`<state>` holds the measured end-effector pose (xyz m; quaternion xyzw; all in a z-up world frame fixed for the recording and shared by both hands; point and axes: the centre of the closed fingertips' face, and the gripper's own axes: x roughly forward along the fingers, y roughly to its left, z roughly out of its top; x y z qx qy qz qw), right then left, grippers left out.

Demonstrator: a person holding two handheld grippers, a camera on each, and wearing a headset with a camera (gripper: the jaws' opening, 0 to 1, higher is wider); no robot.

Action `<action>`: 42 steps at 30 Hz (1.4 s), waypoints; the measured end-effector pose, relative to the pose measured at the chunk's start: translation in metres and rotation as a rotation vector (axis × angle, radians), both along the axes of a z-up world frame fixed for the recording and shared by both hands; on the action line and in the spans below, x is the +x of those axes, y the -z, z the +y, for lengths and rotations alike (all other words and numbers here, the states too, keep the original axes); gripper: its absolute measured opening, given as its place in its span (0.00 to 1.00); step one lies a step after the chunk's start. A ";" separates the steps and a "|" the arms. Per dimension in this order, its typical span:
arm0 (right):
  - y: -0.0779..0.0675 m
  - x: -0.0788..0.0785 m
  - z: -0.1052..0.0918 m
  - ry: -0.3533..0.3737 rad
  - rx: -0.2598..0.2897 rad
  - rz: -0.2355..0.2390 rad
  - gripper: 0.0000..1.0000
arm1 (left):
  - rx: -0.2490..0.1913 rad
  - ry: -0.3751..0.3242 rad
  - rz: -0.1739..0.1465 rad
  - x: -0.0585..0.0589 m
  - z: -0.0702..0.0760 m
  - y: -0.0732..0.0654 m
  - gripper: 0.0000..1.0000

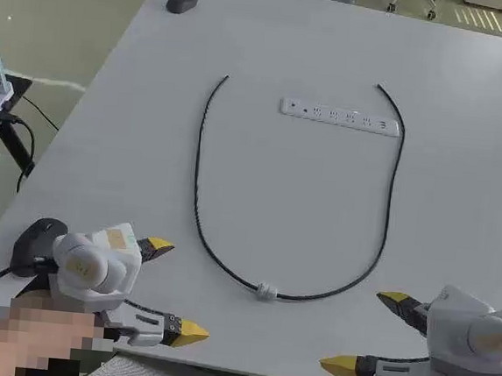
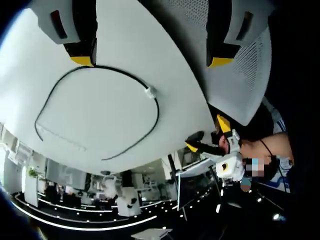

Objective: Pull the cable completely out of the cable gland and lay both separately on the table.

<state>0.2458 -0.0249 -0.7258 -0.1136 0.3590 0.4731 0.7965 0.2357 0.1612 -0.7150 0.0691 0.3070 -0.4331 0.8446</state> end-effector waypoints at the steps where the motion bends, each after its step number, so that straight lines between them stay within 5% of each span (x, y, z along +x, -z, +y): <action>1: 0.000 0.002 0.001 -0.002 0.001 0.000 0.90 | -0.001 0.007 -0.009 0.000 -0.001 -0.001 0.82; 9: -0.003 0.008 0.013 -0.022 0.013 -0.011 0.90 | 0.039 0.029 -0.017 0.000 -0.002 0.004 0.83; 18: -0.001 0.017 0.024 -0.054 0.012 0.000 0.90 | 0.001 0.006 0.010 0.003 -0.006 0.006 0.84; 21: 0.001 0.021 0.030 -0.092 -0.002 -0.011 0.89 | 0.019 0.011 0.008 0.007 -0.008 0.005 0.87; 27: 0.003 0.025 0.038 -0.130 -0.023 -0.018 0.88 | -0.032 -0.017 -0.001 0.011 -0.013 -0.004 0.90; 42: 0.019 0.031 0.058 -0.246 -0.081 0.019 0.77 | -0.020 -0.040 0.021 0.010 -0.009 0.009 0.96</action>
